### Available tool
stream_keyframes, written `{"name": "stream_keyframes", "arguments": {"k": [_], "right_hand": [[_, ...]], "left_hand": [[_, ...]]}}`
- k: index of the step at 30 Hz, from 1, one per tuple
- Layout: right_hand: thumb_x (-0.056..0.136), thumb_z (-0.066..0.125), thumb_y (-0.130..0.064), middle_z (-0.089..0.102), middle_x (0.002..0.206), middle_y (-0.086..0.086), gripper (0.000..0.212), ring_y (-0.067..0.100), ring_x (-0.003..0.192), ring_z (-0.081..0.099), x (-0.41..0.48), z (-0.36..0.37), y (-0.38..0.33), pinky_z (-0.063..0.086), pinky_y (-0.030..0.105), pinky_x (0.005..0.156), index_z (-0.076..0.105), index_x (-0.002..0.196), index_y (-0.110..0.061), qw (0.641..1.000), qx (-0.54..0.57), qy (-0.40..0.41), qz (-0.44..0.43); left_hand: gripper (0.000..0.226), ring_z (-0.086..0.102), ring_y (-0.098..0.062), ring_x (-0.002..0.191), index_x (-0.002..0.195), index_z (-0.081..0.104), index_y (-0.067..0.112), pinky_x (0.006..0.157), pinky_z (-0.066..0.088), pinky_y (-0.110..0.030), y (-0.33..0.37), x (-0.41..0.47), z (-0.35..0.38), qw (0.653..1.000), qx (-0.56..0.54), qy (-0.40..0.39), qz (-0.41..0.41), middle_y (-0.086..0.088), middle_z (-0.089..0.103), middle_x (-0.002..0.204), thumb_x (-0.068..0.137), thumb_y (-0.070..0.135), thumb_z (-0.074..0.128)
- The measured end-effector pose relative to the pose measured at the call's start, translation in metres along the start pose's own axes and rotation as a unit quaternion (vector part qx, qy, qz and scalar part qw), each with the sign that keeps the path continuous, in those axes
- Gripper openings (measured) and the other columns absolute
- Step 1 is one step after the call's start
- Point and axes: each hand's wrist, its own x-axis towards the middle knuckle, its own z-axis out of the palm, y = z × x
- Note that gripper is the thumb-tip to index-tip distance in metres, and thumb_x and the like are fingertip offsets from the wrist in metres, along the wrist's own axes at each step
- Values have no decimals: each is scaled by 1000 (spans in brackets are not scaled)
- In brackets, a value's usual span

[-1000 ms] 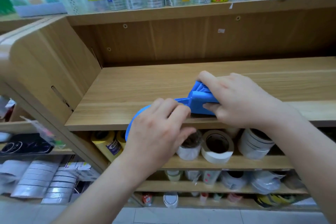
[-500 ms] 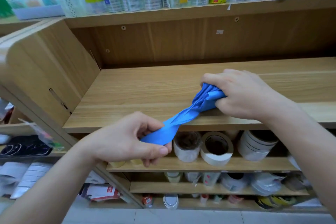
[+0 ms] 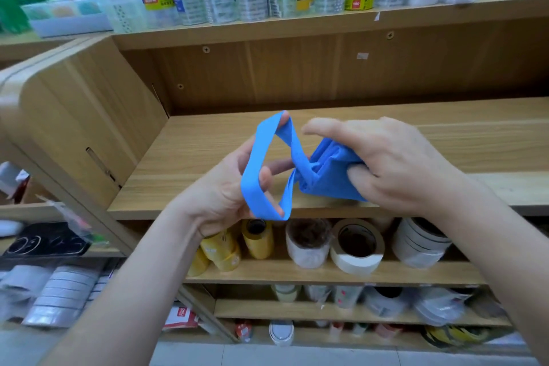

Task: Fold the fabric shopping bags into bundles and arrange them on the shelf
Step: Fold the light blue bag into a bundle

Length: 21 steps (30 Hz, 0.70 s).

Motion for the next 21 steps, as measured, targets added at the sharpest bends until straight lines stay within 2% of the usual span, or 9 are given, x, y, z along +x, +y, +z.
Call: {"name": "stream_keyframes", "arguments": {"k": [3,5,7,9,11,15,17,19,21], "right_hand": [[71,32,-21,41,74,-6,72,24,65,47,-4,2,-6,41,37,57,40,139,-43,995,-85,-31,-42],[77,38,-31,37,73,-6,58,23,64,45,-5,5,-12,35,34,55,44,134,-42,992,-108,-38,-54],[84,48,-49,42,73,-5,40,24,64,49,-3,6,-17,30,32,55,42,123,-41,989,-119,-29,-77],[80,64,-59,45,68,-2,45,26,58,52,0,5,-18,31,32,51,37,110,-38,989,-112,-8,-101],[76,75,-52,43,63,-4,50,25,52,51,5,4,-18,32,32,48,36,103,-37,990,-85,3,-111],[77,61,-46,24,63,-15,13,10,56,32,9,3,-13,29,29,50,58,89,-40,992,-55,-43,-109],[83,54,-45,28,63,-15,14,9,61,37,12,1,-10,33,31,54,65,91,-41,992,-49,-79,-86],[92,51,-47,37,69,-17,15,7,70,41,17,-4,-9,37,33,63,64,99,-43,989,-44,-128,-60],[94,52,-50,43,72,-18,15,6,72,39,19,-7,-6,36,32,67,63,102,-45,987,-27,-153,-37]], "left_hand": [[115,47,-13,54,139,44,48,45,43,-18,1,9,6,1000,18,19,-14,-11,64,128,35,67,89],[117,48,-11,52,141,44,42,43,42,-18,3,15,13,999,16,27,-15,-18,64,98,36,65,90],[113,56,-5,49,143,42,33,45,45,-17,7,21,21,999,18,32,-13,-3,65,78,43,57,88],[100,60,-4,51,146,39,26,46,47,-17,12,27,27,998,36,51,-15,6,68,78,56,44,77],[94,61,-4,53,147,38,24,45,46,-16,14,28,31,997,50,64,-17,10,69,77,60,43,68],[88,52,-2,48,143,40,30,40,42,-14,11,25,36,995,15,98,-20,13,63,69,63,49,70],[70,55,-7,56,138,45,35,38,43,-17,10,25,35,989,2,149,-21,9,65,74,74,48,72],[60,61,-12,67,130,53,36,42,48,-20,14,24,33,976,15,214,-25,6,72,83,74,52,67],[38,63,-8,61,112,63,29,48,48,-21,17,20,28,958,70,277,-24,5,73,85,78,44,69]]}}
